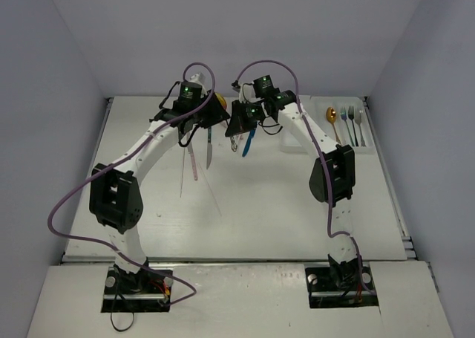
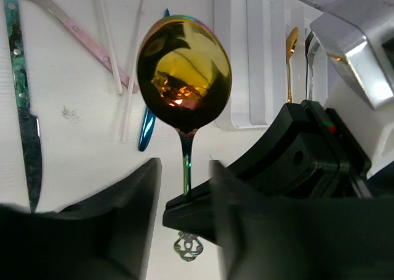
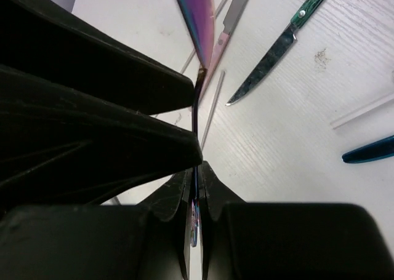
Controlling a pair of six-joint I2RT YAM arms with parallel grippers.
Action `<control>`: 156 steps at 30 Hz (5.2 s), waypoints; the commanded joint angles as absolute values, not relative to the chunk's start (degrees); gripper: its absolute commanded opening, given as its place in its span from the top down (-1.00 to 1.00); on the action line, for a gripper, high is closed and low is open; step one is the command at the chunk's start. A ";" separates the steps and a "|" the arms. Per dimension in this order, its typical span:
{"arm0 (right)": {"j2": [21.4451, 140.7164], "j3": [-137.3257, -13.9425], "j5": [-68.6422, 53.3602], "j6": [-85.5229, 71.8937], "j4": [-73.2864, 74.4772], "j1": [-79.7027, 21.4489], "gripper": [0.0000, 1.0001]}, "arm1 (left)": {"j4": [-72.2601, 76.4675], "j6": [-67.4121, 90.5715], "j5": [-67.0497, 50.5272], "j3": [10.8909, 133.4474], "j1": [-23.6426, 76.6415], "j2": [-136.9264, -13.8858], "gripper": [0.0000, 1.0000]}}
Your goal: Sort the eating utensils into containers
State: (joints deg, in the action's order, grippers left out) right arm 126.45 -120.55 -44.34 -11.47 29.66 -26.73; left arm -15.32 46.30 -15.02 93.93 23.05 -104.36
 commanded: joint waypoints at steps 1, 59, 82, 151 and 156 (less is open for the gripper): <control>123.32 -120.74 -44.01 -10.67 27.42 -25.89 1.00 | -11.29 46.80 -16.35 94.86 22.31 -101.16 -0.55; 124.27 -126.67 -7.48 11.73 29.97 -1.23 -0.34 | -25.84 14.25 -13.97 84.81 12.66 -90.29 -0.91; 142.53 -138.75 -19.95 6.62 11.68 -24.09 0.16 | -21.21 11.18 -37.55 78.84 7.26 -89.41 -0.91; 148.48 -126.36 -23.65 2.19 -2.72 -26.30 -0.20 | -21.72 15.68 -39.11 79.33 3.36 -92.99 -0.91; 149.41 -128.25 -18.17 8.40 2.48 -27.77 -0.09 | -23.09 14.63 -38.85 79.83 3.43 -93.19 -0.91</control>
